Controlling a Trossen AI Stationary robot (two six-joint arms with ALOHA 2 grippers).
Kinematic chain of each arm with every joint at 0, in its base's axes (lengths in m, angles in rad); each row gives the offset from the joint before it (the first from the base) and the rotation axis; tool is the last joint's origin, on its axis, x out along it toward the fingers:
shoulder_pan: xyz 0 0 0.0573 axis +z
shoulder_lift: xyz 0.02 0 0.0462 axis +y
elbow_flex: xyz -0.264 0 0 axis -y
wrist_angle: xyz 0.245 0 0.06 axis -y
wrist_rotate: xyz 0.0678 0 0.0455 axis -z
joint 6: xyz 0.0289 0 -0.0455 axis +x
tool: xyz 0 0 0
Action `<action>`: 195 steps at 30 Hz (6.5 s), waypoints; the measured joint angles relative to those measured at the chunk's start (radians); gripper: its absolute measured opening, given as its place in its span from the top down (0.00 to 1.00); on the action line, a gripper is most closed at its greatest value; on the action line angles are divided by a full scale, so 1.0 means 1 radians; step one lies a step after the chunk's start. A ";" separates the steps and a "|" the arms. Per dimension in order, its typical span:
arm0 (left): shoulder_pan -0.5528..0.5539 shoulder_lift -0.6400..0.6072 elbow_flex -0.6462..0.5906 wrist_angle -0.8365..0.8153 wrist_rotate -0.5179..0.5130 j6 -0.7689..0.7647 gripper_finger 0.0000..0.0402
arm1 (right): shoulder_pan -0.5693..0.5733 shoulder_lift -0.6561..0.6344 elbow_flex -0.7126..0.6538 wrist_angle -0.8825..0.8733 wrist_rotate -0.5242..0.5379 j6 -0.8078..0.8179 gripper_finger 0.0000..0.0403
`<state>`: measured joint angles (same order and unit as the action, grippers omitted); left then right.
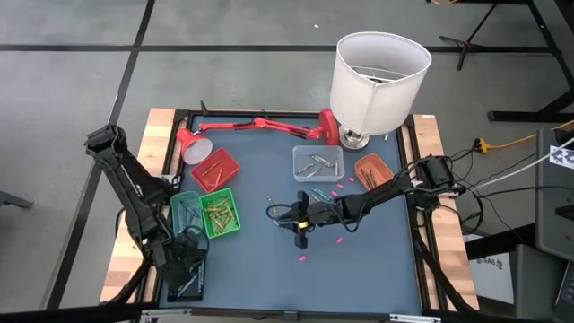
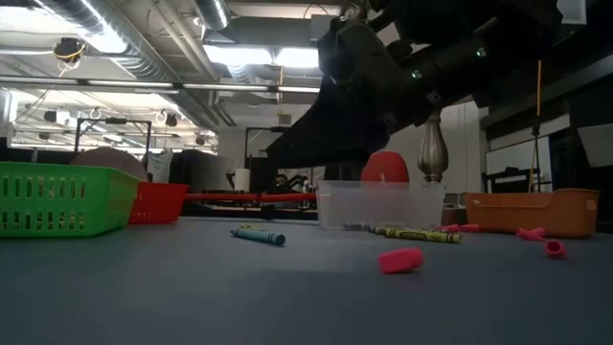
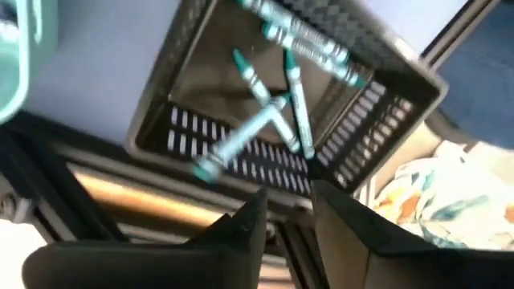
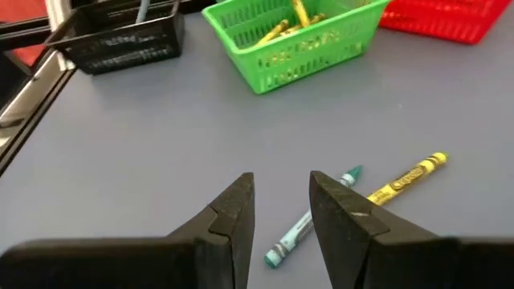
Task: Sort crayons
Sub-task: Put the dark green crayon into the black bin
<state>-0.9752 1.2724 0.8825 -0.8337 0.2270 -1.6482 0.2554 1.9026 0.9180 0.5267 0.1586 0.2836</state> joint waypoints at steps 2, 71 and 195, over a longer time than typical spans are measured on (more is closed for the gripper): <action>0.000 0.000 0.000 0.000 -0.047 0.000 0.76 | 0.000 0.000 0.000 0.001 0.018 0.004 0.70; 0.002 0.000 0.000 0.013 -0.458 0.062 0.71 | 0.098 0.230 0.185 -0.166 0.285 0.205 0.70; 0.299 0.000 0.000 0.480 -0.883 0.953 0.87 | 0.051 0.228 0.218 0.569 -0.020 -0.241 0.93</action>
<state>-0.6762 1.2724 0.8822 -0.3538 -0.6563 -0.6956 0.3069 2.1307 1.1362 1.0962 0.1389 0.0429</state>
